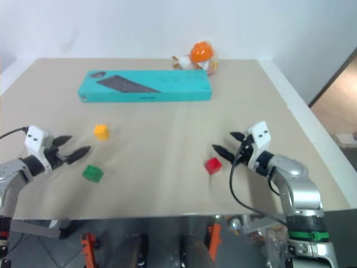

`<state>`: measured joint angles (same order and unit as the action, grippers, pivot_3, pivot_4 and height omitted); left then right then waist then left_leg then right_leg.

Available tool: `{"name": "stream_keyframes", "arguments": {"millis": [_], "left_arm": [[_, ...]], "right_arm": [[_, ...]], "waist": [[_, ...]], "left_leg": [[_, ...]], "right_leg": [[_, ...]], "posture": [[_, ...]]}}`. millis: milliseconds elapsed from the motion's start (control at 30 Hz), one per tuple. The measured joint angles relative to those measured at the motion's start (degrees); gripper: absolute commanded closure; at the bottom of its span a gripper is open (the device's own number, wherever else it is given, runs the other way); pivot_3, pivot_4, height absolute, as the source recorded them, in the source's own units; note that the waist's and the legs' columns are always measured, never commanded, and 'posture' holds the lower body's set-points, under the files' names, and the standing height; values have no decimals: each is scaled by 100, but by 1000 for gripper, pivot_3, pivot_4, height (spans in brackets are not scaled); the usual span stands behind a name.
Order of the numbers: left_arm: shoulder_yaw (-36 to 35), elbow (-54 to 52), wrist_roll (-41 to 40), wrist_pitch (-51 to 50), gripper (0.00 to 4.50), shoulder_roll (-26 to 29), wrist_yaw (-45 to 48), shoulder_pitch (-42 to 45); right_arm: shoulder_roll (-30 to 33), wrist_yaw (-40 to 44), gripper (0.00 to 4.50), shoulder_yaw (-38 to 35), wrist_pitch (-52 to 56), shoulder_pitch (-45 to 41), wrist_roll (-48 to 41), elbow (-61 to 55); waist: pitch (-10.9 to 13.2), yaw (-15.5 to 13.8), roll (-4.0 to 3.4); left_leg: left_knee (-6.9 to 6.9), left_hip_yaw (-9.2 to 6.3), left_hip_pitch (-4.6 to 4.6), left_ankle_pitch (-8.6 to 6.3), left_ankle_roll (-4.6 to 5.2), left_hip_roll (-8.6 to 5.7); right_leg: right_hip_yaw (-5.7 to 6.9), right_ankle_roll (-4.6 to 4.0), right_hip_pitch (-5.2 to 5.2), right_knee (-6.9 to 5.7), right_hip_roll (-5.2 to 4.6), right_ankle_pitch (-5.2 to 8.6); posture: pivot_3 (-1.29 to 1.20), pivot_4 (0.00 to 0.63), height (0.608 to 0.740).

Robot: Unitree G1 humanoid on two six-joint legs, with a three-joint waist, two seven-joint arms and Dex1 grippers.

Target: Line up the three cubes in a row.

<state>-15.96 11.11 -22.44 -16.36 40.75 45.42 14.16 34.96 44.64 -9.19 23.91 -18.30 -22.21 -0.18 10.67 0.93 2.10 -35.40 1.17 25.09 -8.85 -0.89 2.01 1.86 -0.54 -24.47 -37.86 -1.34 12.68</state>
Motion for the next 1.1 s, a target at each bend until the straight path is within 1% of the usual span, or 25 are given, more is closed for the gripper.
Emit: {"name": "stream_keyframes", "arguments": {"millis": [267,633,767,900,1000,1100], "left_arm": [[-66,11,-135,239,25,-1,273,185],[-85,175,-287,215,25,-2,440,203],[-83,116,-349,223,25,-12,510,272],[28,-777,-690,40,25,0,835,338],[541,-1774,-921,-250,25,99,1382,273],[1094,-2279,-961,-419,25,107,1781,193]], "right_arm": [[-3,-31,0,17,-62,0,59,2],[-5,-122,0,17,-34,6,57,-19],[-16,-325,0,-15,-29,90,53,-333],[-81,-780,0,-184,195,296,-21,-1165],[-372,-1400,0,-216,644,807,-68,-2222],[-702,-1925,0,-3,1006,1213,-4,-2728]], "waist": [[0,-3,0],[0,-1,0],[0,-3,0],[0,-6,0],[-2,-15,2],[-1,-9,0]], "left_leg": [[-1,8,-1,0,0,-1],[-1,15,-2,0,0,2],[-1,14,-1,0,0,2],[0,15,1,-3,-4,1],[1,10,-2,-7,-10,2],[-1,12,-4,-10,-14,8]], "right_leg": [[1,0,0,0,0,0],[-3,4,-1,0,2,-3],[-2,4,-2,0,2,-3],[-5,20,-2,0,0,-11],[-19,21,4,0,2,-4],[-26,3,0,0,11,5]], "posture": [[0,150,740],[0,150,740],[0,150,740],[0,150,740],[0,150,740],[0,150,740]]}}
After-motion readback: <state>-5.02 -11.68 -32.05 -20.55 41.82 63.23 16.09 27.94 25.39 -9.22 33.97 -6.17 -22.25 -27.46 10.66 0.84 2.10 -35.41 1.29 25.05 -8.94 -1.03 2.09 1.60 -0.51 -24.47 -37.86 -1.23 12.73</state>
